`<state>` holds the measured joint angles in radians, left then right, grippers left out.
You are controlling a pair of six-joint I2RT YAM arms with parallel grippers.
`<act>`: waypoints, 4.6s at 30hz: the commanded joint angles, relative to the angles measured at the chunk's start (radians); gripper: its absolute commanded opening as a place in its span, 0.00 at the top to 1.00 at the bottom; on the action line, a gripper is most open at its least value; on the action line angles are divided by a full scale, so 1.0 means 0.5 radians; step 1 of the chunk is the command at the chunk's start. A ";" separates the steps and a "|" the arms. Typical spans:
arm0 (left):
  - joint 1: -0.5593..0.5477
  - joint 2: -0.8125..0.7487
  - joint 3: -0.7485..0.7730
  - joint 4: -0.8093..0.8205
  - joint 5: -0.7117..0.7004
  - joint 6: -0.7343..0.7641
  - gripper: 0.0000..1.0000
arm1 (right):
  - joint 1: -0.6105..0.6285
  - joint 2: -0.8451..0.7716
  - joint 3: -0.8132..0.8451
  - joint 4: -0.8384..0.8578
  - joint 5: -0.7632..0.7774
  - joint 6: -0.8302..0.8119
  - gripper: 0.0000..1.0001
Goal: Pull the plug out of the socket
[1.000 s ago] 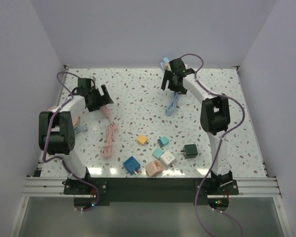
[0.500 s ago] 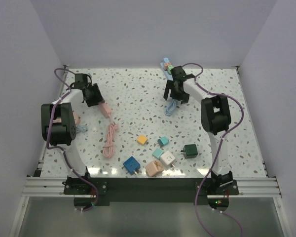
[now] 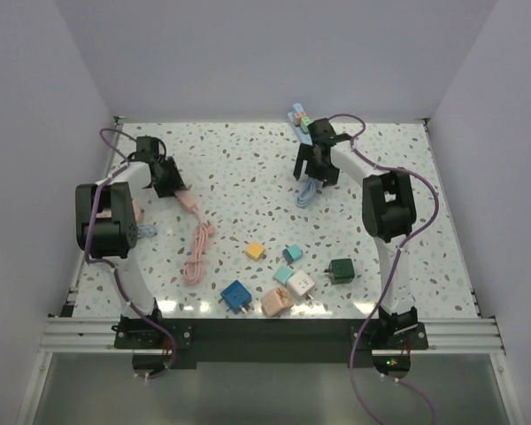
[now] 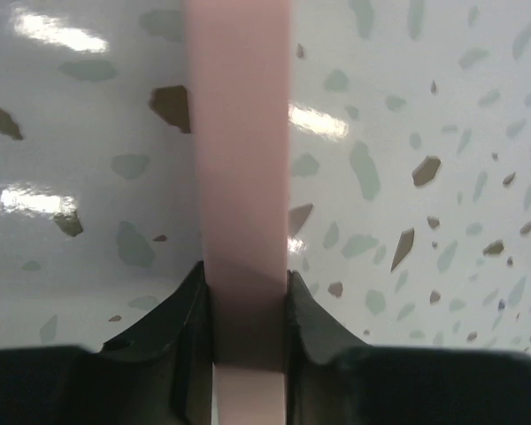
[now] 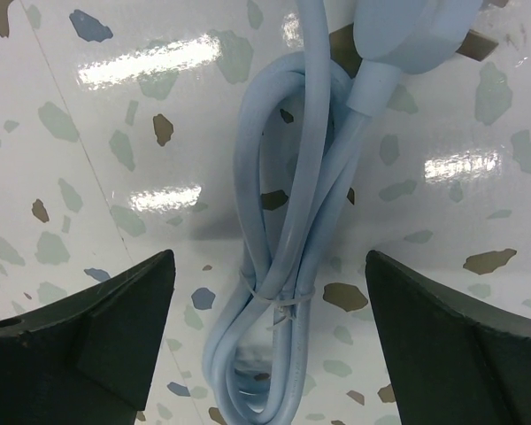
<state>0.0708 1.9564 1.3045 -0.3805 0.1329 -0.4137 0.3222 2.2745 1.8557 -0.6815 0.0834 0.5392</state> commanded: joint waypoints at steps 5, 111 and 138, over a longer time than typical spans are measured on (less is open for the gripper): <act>-0.003 0.039 0.054 -0.092 -0.091 -0.059 1.00 | -0.009 -0.091 -0.002 0.059 -0.114 -0.017 0.11; -0.221 -0.375 -0.188 0.101 0.412 -0.121 0.00 | 0.248 -0.546 -0.291 -0.009 -0.479 -0.811 0.08; -0.286 -0.495 -0.501 0.450 0.630 -0.252 0.00 | 0.380 -0.149 -0.275 0.568 -0.491 -0.806 0.89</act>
<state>-0.0551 1.7557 1.0801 -0.2726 0.3729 -0.5014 0.5072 2.2726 1.7767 -0.4122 -0.0547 0.1047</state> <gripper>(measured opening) 0.997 0.495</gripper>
